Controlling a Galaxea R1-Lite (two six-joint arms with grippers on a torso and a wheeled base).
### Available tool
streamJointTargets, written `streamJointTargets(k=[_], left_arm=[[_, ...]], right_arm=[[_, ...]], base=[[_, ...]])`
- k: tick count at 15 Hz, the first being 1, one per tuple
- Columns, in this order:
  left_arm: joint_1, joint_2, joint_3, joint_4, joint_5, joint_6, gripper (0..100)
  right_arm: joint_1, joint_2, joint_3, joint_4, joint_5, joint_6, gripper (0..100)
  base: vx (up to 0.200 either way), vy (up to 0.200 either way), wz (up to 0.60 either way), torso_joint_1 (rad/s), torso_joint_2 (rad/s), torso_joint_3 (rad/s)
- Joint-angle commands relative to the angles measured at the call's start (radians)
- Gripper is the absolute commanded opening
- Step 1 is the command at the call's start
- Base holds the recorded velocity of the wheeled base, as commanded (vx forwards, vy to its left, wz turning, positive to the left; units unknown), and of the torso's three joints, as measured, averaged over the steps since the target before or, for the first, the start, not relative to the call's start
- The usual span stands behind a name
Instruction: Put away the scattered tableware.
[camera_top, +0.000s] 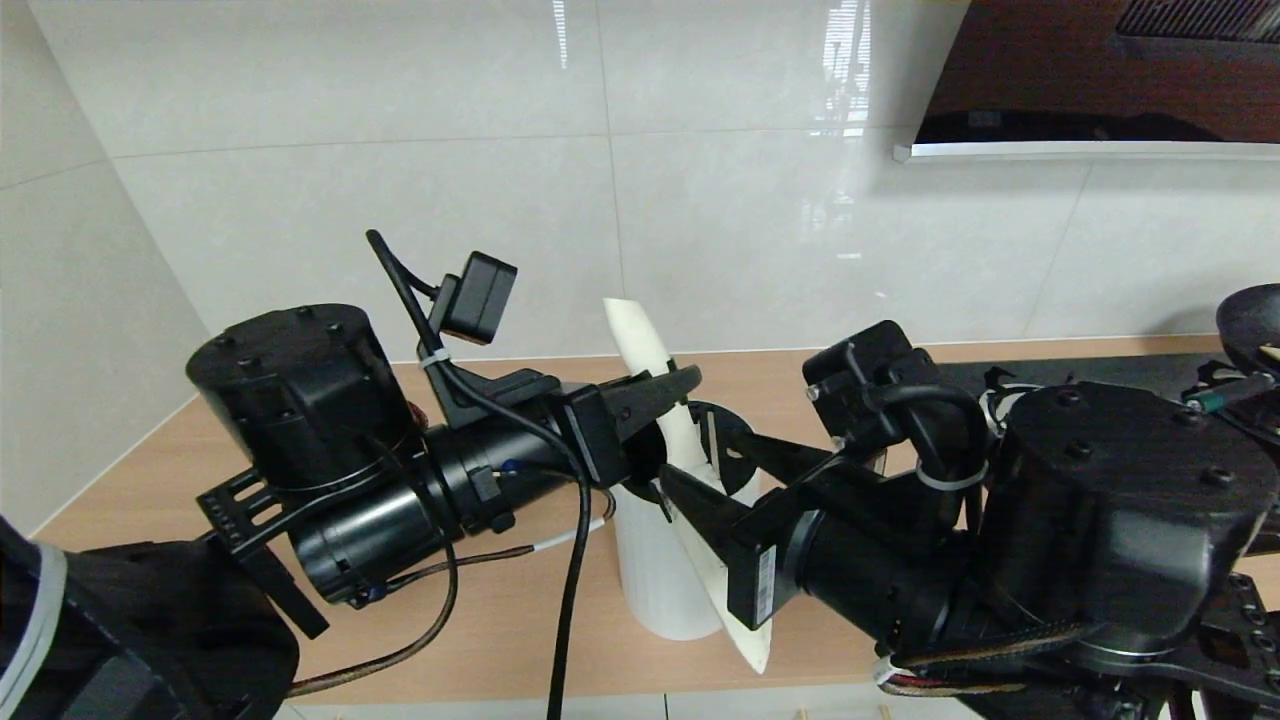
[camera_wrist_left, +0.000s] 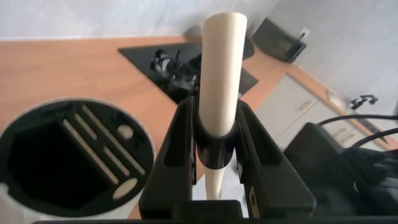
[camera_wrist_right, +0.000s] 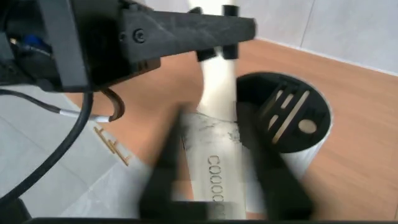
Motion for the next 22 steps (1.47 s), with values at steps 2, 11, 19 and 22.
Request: streamJointTargets(k=[2, 11, 19, 22], left_arm=[[0.024, -0.090, -0.010, -0.005, 0.000, 0.002, 0], [0.242, -0.176, -0.113, -0.031, -0.006, 0.159, 0], [0.220, -0.055, -0.078, -0.164, -0.026, 0.352, 0], [0.174, -0.046, -0.055, -0.166, -0.026, 0.378, 0]], right_arm=[[-0.035, -0.062, 0.009, -0.005, 0.000, -0.014, 100], [-0.150, -0.110, 0.005, -0.002, 0.000, -0.066, 100], [-0.153, -0.102, 0.003, 0.000, 0.000, -0.066, 100], [-0.153, -0.099, 0.003, 0.000, 0.000, -0.066, 100]], base=[[0.000, 0.000, 0.00, 0.000, 0.00, 0.000], [0.000, 0.000, 0.00, 0.000, 0.00, 0.000], [0.000, 0.000, 0.00, 0.000, 0.00, 0.000], [0.000, 0.000, 0.00, 0.000, 0.00, 0.000]])
